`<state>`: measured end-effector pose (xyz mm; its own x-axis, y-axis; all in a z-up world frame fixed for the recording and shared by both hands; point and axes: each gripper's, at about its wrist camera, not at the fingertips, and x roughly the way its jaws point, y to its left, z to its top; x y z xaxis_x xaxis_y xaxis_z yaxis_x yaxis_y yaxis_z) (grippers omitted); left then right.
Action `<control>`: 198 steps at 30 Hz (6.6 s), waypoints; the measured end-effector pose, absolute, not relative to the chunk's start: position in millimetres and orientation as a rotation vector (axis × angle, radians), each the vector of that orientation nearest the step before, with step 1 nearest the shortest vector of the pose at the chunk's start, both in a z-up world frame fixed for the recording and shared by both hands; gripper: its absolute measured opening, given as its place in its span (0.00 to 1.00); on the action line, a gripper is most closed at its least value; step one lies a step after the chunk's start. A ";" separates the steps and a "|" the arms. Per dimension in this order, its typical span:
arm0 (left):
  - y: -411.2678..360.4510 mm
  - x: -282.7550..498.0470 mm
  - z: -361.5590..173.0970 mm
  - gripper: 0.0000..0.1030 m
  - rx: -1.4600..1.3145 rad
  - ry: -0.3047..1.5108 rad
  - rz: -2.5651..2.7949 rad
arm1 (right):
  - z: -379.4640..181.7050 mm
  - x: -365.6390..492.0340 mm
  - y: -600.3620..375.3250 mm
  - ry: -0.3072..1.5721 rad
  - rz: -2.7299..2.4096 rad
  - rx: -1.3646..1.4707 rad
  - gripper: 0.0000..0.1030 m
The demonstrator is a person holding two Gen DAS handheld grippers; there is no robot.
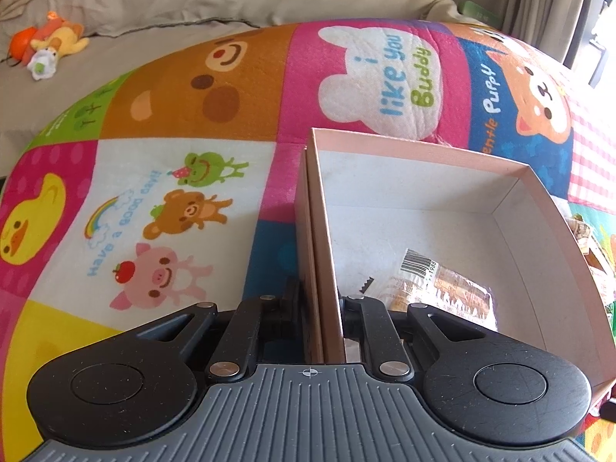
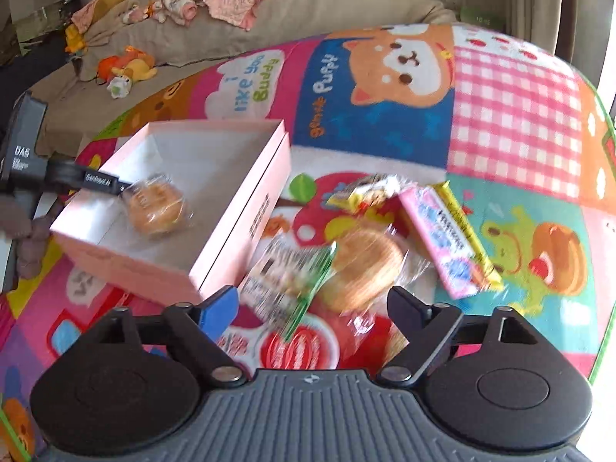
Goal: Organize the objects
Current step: 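Grasp the red paddle-shaped snack with the right gripper, then lift the red paddle snack over the box and release it inside, then grasp the clear bag of grain sticks with the right gripper, then lift the grain bag over the box and drop it inside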
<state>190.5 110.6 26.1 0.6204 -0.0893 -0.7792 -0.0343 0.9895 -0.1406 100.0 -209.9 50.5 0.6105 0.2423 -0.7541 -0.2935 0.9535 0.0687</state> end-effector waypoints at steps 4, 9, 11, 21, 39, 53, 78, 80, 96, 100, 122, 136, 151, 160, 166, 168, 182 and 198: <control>110.2 189.9 26.1 0.14 -0.151 0.903 -0.023 | 18.6 87.4 -196.6 0.888 0.196 0.006 0.85; 110.8 188.5 26.1 0.14 -0.156 0.898 -0.004 | 3.6 98.0 -181.3 0.842 0.117 0.041 0.90; 110.7 187.3 25.7 0.14 -0.160 0.892 0.001 | 2.5 99.5 -180.9 0.841 0.144 0.031 0.90; 112.0 189.6 26.1 0.14 -0.169 0.902 -0.007 | 11.2 64.7 -172.1 0.806 0.286 -0.207 0.74; 111.9 190.3 25.9 0.15 -0.175 0.902 -0.005 | 13.6 70.0 -192.5 0.951 0.226 0.255 0.89; 112.1 189.6 25.4 0.15 -0.173 0.901 -0.007 | 5.1 53.0 -147.8 0.800 0.346 -0.187 0.64; 107.7 189.3 26.0 0.15 -0.140 0.903 -0.007 | 1.8 23.1 -199.1 0.781 0.283 -0.141 0.79; 107.8 189.5 26.3 0.15 -0.139 0.904 -0.007 | 2.6 25.1 -191.1 0.752 0.300 -0.203 0.80; 108.6 186.7 25.5 0.15 -0.128 0.891 -0.019 | 59.1 6.2 -164.4 0.789 0.521 -0.215 0.54; 108.8 186.4 25.1 0.15 -0.122 0.886 -0.027 | 103.8 5.2 -161.8 0.732 0.536 -0.166 0.55; 105.6 180.1 24.6 0.16 -0.050 0.870 -0.087 | 137.0 120.1 -184.8 0.605 0.272 -0.059 0.73; 104.1 171.9 27.2 0.18 -0.003 0.886 -0.103 | 18.7 87.9 -265.3 0.870 0.110 -0.043 0.72; 86.5 184.4 28.0 0.15 0.023 0.890 -0.088 | 6.1 70.6 -245.5 0.862 0.124 -0.117 0.38; 93.3 180.9 36.2 0.15 -0.030 0.932 -0.100 | 4.5 66.8 -248.6 0.861 0.109 -0.087 0.38; 84.1 174.6 45.1 0.16 -0.004 0.896 -0.067 | 4.5 65.8 -248.0 0.855 0.100 -0.090 0.38; 82.0 175.1 41.7 0.15 0.003 0.895 -0.051 | 4.4 65.0 -246.4 0.851 0.097 -0.101 0.38; 92.0 175.1 29.4 0.11 -0.077 0.892 -0.053 | 9.9 49.7 -240.3 0.880 0.104 -0.146 0.30; 88.1 176.4 27.8 0.10 -0.057 0.882 -0.062 | 54.0 -5.8 -207.7 0.912 0.298 -0.051 0.29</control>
